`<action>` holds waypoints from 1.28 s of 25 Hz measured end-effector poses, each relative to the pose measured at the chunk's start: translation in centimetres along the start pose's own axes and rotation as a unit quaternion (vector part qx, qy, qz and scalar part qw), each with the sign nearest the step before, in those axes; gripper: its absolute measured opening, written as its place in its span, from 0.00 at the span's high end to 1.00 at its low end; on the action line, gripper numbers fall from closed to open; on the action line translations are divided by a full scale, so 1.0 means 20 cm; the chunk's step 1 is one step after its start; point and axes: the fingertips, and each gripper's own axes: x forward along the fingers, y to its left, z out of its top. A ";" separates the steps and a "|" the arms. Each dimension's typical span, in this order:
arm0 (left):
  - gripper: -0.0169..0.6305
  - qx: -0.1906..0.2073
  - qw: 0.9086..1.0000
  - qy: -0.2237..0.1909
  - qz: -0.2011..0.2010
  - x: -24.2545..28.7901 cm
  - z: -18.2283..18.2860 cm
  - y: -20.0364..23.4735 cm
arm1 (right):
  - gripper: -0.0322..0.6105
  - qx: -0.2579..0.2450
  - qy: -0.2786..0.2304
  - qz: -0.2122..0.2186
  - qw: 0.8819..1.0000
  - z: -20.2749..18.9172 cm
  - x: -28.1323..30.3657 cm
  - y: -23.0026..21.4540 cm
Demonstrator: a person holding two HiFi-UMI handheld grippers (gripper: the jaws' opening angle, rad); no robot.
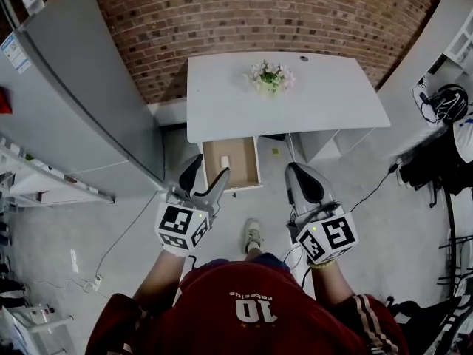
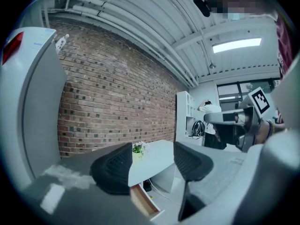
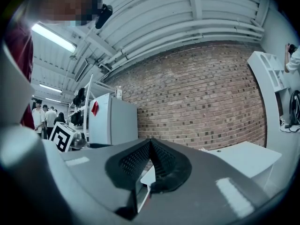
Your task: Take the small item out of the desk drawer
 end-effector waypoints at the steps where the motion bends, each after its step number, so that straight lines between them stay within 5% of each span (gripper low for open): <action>1: 0.55 -0.001 1.000 0.006 0.001 0.02 -0.03 0.01 | 0.95 -0.001 0.000 -0.001 1.000 0.00 0.01 0.00; 11: 0.55 -0.017 0.999 0.046 0.008 0.17 -0.27 0.07 | 0.95 -0.018 0.018 -0.018 1.000 -0.18 0.13 -0.14; 23: 0.55 -0.013 0.994 0.102 0.027 0.43 -0.75 0.19 | 0.95 -0.021 0.022 -0.018 0.999 -0.45 0.27 -0.31; 32: 0.55 -0.019 0.989 0.145 0.038 0.69 -1.32 0.34 | 0.95 -0.032 0.013 -0.016 0.999 -0.72 0.39 -0.46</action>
